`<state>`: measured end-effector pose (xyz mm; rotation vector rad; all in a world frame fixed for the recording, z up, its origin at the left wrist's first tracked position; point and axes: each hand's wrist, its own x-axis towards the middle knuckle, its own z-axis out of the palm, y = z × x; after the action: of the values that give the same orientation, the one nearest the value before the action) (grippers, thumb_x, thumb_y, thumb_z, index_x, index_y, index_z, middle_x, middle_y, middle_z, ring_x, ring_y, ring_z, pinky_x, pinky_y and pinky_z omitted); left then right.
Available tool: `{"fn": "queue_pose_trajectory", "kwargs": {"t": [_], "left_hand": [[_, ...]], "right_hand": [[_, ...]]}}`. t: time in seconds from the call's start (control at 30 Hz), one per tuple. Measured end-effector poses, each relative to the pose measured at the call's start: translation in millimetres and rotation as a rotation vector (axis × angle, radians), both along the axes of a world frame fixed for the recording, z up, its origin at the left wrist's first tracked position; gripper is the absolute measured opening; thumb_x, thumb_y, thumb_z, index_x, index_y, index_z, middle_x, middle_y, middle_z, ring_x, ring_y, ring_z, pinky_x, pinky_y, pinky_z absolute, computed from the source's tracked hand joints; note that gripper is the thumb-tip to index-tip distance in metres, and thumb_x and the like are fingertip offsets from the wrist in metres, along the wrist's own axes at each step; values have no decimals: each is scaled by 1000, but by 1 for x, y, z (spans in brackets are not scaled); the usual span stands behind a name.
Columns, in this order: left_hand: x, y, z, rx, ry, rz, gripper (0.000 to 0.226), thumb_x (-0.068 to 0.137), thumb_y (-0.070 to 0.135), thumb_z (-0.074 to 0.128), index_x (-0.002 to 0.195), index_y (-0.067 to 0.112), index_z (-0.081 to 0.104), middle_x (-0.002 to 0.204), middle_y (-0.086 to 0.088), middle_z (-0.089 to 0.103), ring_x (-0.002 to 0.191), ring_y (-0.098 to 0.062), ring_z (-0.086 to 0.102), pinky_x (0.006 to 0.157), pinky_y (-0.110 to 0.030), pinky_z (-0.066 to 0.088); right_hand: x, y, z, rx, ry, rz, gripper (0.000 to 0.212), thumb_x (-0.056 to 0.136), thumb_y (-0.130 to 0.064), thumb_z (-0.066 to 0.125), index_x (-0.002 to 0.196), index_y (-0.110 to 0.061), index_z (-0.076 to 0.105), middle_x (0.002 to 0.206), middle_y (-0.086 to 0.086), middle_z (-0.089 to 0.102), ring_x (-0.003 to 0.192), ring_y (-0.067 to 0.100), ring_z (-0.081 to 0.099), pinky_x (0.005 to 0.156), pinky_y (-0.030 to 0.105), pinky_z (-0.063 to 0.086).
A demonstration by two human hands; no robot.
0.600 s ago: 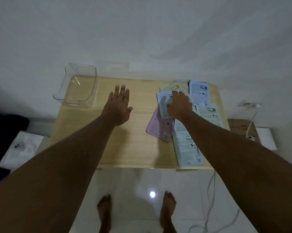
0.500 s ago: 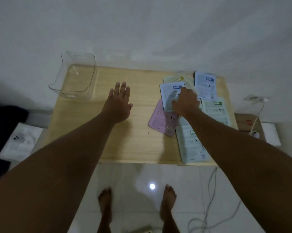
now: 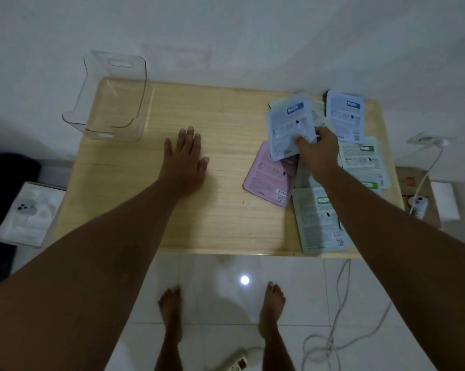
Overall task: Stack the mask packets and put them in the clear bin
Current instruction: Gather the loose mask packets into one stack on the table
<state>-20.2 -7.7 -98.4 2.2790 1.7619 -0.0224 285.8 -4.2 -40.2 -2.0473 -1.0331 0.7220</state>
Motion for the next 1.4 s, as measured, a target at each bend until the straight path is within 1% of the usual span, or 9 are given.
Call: {"fn": "queue_pose_trajectory", "kwargs": {"t": [0.13,0.23,0.37,0.57,0.87,0.97,1.03,1.2,1.4], "left_hand": [[0,-2,-2,16,-28,0,73,97,44,25,156,3,16,167,-17,8,155,-33,3,119,-60,2],[-2,-1,-2,27,-53,1,73,97,45,26,157,4,16,167,-16,8,155,-32,3,120,-59,1],[-7,0,-5,30,-66,2,73,97,47,24,157,6,15,168,-14,8,155,-30,2,120,-57,0],[-10,4,-9,45,-87,-12,69,99,43,23,157,6,18,167,-14,10,155,-30,5,120,-57,2],[-12,2,-10,60,-111,1,68,96,38,21,156,5,22,167,-13,13,155,-30,7,120,-58,4],[-11,1,-8,64,-90,-6,68,96,39,21,155,5,24,166,-14,16,154,-31,11,119,-58,9],[-12,4,-5,94,-66,-16,68,94,39,22,152,4,32,163,-16,26,151,-34,22,115,-59,19],[-14,9,-3,141,-61,-29,61,94,36,28,146,6,43,158,-15,38,144,-35,37,108,-54,31],[-11,7,-10,124,-109,12,64,98,37,25,155,8,26,167,-14,15,155,-31,6,119,-59,1]], "right_hand": [[-31,12,20,209,-29,95,27,86,-14,64,112,-7,69,94,3,71,77,13,66,61,20,53],[-70,18,21,251,-123,246,35,82,-9,64,117,-12,69,91,8,72,78,21,67,71,28,56],[-121,16,10,186,-208,436,42,79,-3,62,120,-8,65,102,9,68,93,16,62,83,20,43],[-157,17,-21,-19,-404,646,17,80,-18,64,94,-8,61,93,7,63,87,20,60,71,28,47],[-158,19,-19,-128,-258,811,32,76,-31,72,85,-8,52,87,8,58,81,21,54,69,31,40],[-133,26,1,-58,-211,709,19,78,-24,68,86,-10,58,85,1,62,80,18,58,70,21,39],[-100,36,12,-21,-231,555,32,82,-21,63,110,-7,66,98,3,68,91,18,63,77,10,39],[-24,50,19,-196,-478,244,55,88,-39,54,138,-18,45,141,15,44,132,33,41,104,47,38],[17,51,11,-448,-495,91,66,85,-42,64,138,-14,36,140,16,42,133,37,38,105,54,35]]}}
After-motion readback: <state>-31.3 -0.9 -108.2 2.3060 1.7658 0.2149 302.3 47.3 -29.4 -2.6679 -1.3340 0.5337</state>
